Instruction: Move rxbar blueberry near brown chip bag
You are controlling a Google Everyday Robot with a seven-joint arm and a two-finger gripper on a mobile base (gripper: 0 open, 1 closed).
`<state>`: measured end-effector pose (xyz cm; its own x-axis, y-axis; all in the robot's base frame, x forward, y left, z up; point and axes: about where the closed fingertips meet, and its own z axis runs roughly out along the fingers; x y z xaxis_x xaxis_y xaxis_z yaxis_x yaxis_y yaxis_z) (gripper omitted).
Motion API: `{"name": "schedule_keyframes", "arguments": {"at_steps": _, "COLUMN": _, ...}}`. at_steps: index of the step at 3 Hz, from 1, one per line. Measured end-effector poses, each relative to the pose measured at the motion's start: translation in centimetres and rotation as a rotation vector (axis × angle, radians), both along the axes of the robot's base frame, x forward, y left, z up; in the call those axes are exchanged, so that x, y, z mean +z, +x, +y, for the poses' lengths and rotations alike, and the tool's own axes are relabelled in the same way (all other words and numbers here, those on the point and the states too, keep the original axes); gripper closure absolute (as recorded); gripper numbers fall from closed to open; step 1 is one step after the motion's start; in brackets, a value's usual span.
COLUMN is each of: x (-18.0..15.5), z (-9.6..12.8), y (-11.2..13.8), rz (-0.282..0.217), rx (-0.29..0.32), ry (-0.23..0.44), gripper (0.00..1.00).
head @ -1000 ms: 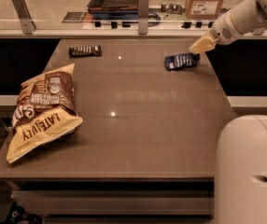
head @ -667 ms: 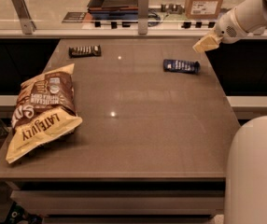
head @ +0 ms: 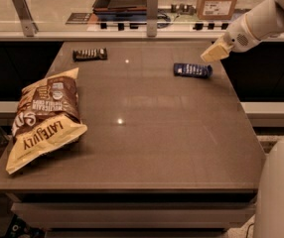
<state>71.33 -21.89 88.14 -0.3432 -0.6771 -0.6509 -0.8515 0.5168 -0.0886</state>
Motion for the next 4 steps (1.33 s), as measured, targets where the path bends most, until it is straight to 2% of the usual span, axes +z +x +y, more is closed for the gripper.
{"name": "schedule_keyframes", "arguments": {"at_steps": 3, "x": -0.8, "z": 0.8, "y": 0.3, "rz": 0.011, "rx": 0.011, "ry": 0.003, "gripper": 0.15}}
{"name": "schedule_keyframes", "arguments": {"at_steps": 4, "x": -1.3, "z": 1.1, "y": 0.5, "rz": 0.018, "rx": 0.016, "ry": 0.005, "gripper": 0.00}}
